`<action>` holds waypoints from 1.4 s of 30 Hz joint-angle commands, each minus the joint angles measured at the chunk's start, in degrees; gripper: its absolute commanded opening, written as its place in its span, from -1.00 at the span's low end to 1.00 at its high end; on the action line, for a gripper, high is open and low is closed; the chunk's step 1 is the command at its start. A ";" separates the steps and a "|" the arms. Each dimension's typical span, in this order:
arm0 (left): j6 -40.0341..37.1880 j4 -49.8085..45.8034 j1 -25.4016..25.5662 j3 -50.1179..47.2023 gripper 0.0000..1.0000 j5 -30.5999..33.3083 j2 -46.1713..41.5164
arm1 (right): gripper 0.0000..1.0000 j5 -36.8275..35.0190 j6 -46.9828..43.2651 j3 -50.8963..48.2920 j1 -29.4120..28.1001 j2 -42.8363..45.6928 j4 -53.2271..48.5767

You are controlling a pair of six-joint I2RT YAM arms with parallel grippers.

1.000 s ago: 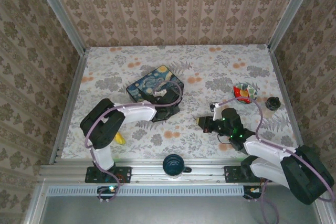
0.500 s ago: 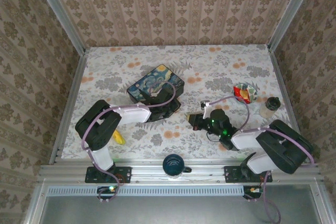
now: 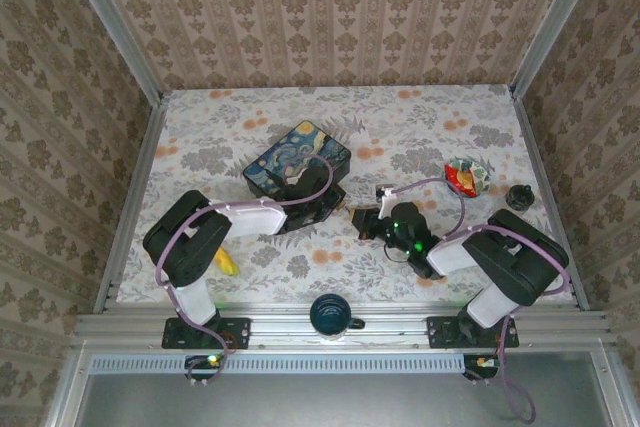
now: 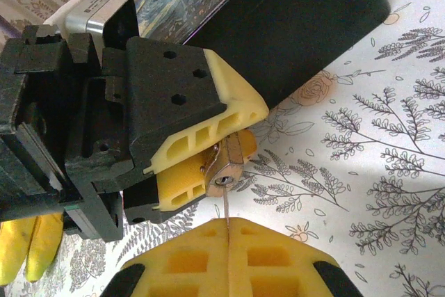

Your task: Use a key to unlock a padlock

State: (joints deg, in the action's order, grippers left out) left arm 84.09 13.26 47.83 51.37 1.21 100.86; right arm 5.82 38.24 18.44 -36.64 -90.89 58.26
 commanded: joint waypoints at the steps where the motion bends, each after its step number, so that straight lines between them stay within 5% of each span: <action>1: 4.76 4.56 -0.23 -0.93 -1.00 -3.37 -0.62 | -1.00 -1.96 0.94 1.59 -0.18 -1.66 3.17; 23: 5.91 7.38 -0.22 -1.36 -1.00 -5.07 1.09 | -1.00 2.56 9.54 2.22 3.28 -10.17 15.53; 42: 7.50 9.16 0.74 -0.16 -1.00 -6.22 2.41 | -1.00 0.99 15.01 4.53 2.28 -13.02 15.35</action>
State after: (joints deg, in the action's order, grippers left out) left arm 86.35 19.42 47.20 50.63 1.43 102.02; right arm 9.32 52.34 21.71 -33.69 -102.63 72.16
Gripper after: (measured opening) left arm 0.271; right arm 0.062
